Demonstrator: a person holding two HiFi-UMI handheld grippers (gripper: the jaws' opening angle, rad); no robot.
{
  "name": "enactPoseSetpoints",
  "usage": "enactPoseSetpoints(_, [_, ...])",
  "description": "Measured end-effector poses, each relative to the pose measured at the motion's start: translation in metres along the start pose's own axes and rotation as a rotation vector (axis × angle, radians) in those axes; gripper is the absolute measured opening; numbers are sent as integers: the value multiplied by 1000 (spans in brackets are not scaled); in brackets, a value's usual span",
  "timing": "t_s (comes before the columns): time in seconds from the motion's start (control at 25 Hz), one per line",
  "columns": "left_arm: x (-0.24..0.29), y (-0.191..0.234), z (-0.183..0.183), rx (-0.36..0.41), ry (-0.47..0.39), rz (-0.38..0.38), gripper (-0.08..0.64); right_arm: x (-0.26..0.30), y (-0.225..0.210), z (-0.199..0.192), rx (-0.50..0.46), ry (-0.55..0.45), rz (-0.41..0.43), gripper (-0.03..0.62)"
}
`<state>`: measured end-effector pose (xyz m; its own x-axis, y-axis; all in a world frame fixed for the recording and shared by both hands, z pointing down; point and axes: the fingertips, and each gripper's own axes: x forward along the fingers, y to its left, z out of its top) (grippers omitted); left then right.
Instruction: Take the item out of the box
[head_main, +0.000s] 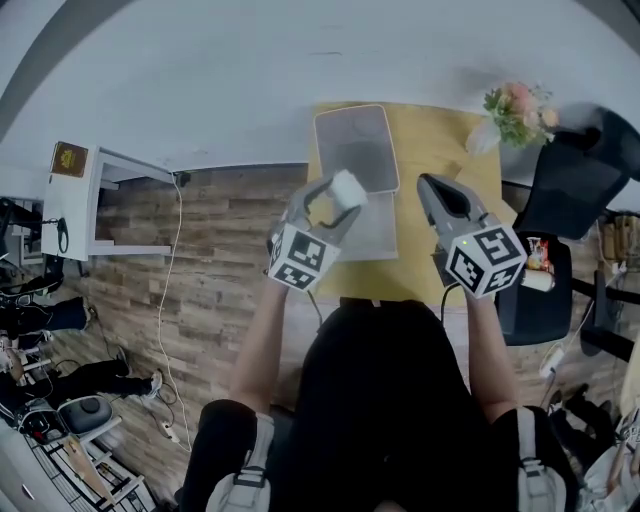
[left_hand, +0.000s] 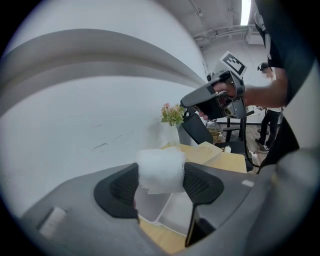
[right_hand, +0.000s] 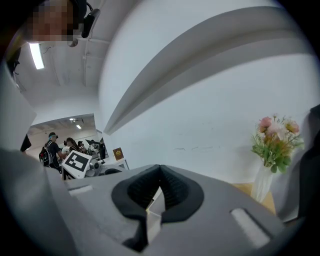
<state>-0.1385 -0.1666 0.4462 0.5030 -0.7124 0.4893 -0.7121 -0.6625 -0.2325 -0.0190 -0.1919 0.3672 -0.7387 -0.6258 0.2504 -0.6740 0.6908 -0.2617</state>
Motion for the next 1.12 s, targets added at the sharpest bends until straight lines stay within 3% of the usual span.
enactPoseSetpoints(0.56, [-49,25,86,-189,-322,71,276,-6,10,46,-53,-125,5,2])
enactPoseSetpoints(0.88, [-73,33,113,-304,-439,94,275,-11,17,58,-60,-155,16,2])
enactPoseSetpoints(1.12, [-79,34,113,-381,-465,82,273,-14,22,56,-76,-147,29,2])
